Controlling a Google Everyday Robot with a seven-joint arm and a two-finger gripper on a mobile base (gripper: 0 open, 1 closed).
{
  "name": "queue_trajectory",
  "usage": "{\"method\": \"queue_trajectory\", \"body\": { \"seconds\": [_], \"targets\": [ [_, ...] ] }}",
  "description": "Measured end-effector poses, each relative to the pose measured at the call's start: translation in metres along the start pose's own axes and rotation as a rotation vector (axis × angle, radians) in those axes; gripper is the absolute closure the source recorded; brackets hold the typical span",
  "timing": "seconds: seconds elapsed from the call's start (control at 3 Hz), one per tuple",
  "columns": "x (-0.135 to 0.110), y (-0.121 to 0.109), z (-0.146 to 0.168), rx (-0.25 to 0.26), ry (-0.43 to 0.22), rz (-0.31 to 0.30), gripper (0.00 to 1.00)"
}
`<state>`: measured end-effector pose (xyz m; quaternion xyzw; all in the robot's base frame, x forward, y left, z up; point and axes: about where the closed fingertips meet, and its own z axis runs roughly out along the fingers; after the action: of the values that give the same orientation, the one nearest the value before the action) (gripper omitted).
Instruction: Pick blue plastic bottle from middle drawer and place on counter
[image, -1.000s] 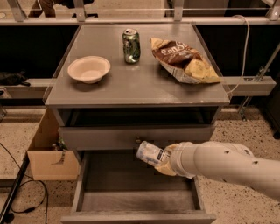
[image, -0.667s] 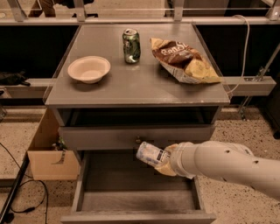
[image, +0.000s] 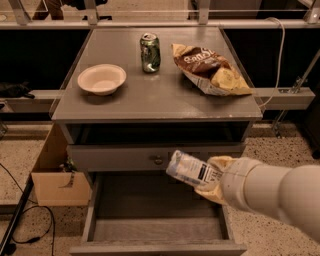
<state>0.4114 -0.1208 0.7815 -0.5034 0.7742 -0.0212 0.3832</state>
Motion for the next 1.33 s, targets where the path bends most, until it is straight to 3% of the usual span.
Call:
{"method": "queue_trajectory", "body": {
  "seconds": [0.33,0.67,1.0,1.33],
  "targets": [
    [-0.039,-0.055,-0.061,0.070,-0.057,-0.064,1.00],
    [-0.061,-0.075,-0.074,0.101,-0.091,-0.078,1.00],
    [-0.059,-0.073,-0.072,0.097,-0.089,-0.077,1.00],
    [-0.067,-0.088,-0.067,0.100,-0.099,-0.093,1.00]
  ]
}}
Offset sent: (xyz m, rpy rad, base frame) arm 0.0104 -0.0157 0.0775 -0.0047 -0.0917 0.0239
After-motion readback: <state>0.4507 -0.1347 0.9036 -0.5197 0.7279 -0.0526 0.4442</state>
